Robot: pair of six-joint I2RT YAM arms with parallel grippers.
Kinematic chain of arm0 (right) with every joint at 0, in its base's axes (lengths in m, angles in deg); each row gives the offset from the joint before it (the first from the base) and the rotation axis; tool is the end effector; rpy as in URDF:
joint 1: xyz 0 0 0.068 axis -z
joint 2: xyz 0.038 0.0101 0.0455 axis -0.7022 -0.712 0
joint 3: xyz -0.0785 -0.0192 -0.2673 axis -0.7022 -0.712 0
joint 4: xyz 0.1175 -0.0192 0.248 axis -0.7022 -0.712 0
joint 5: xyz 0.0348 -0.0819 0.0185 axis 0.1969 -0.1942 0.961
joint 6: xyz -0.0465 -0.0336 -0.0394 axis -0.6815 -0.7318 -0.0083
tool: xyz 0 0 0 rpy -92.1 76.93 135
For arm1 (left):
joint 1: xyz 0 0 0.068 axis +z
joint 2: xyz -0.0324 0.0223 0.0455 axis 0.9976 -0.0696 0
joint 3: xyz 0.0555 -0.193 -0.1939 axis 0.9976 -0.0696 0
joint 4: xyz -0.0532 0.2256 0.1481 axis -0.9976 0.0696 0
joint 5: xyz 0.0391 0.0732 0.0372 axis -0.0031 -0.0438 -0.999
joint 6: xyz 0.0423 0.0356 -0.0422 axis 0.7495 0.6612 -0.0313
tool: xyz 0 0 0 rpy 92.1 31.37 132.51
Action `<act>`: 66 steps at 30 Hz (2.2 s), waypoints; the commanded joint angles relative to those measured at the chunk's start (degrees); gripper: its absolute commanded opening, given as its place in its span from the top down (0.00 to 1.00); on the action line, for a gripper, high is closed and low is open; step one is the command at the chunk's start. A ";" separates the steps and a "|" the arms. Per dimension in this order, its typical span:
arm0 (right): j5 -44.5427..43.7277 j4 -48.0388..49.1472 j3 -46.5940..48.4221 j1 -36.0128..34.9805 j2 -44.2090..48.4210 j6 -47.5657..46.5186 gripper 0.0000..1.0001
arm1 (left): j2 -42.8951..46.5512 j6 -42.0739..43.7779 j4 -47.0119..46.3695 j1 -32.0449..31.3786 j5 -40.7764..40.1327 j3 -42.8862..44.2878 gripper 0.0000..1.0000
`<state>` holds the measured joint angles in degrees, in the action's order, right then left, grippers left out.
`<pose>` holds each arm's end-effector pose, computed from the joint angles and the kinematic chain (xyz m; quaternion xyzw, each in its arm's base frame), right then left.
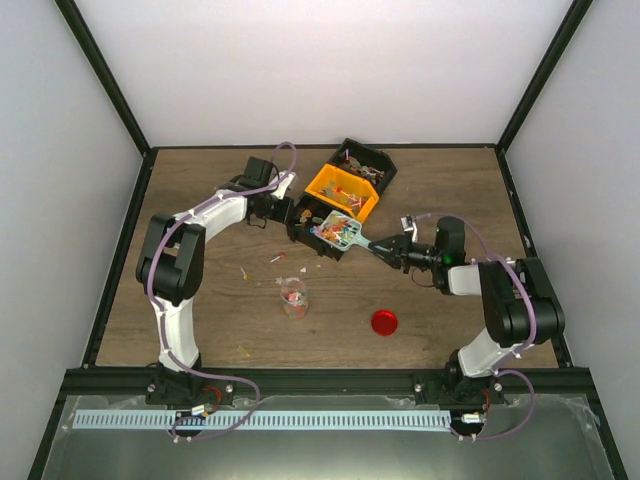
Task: Pack the candies
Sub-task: Place the fake candies in the packing bottle.
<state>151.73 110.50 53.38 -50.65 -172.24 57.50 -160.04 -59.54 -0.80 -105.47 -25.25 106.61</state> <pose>0.2796 0.0806 0.1383 0.0739 0.7661 0.6223 0.1428 0.4225 -0.1693 0.1661 0.2152 0.9170 -0.2057 0.2655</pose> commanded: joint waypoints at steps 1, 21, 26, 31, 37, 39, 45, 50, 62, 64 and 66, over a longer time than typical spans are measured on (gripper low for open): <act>2.81 1.94 0.98 3.21 1.93 -0.15 0.99 | -1.97 -1.20 1.16 0.62 -1.74 -0.61 0.96; 5.03 6.37 1.62 6.31 -0.13 3.73 0.99 | -1.84 -1.28 1.16 0.58 -1.93 -0.81 0.96; 5.53 2.03 1.80 6.31 3.85 2.23 0.99 | -1.85 -1.32 1.09 0.57 -1.91 -0.68 0.96; 6.71 0.84 -0.62 6.31 8.33 3.10 0.99 | -2.05 -1.36 1.22 0.63 -2.01 -0.37 0.96; 7.42 -11.47 -0.73 6.31 16.82 -3.43 0.99 | -1.67 -1.53 0.82 0.57 -1.61 -1.17 0.96; 7.44 -17.24 -0.51 6.31 19.84 -7.20 0.99 | -1.59 -1.71 0.65 0.57 -1.48 -1.40 0.96; 8.07 -20.55 -4.48 5.97 27.37 -7.06 0.99 | -1.24 -2.13 0.43 0.63 -0.69 -1.62 0.96; 8.36 -25.55 -5.69 5.46 34.12 -7.47 0.99 | -0.89 -2.46 -0.22 0.62 -0.44 -2.54 0.96; 5.51 -29.45 -8.70 -1.88 42.60 -4.96 0.99 | -1.60 -3.10 -0.36 0.45 1.63 -2.44 0.96; 4.85 -30.13 -8.62 -3.13 43.27 -4.81 0.99 | -1.62 -3.20 -0.46 0.41 1.78 -2.52 0.96; 4.24 -31.24 -8.23 -3.90 43.65 -5.25 0.99 | -1.59 -3.23 -0.51 0.44 1.79 -2.56 0.96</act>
<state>157.10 80.49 44.39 -52.75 -130.10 52.30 -159.95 -61.85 -2.39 -105.21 -23.46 105.67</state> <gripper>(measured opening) 0.085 0.103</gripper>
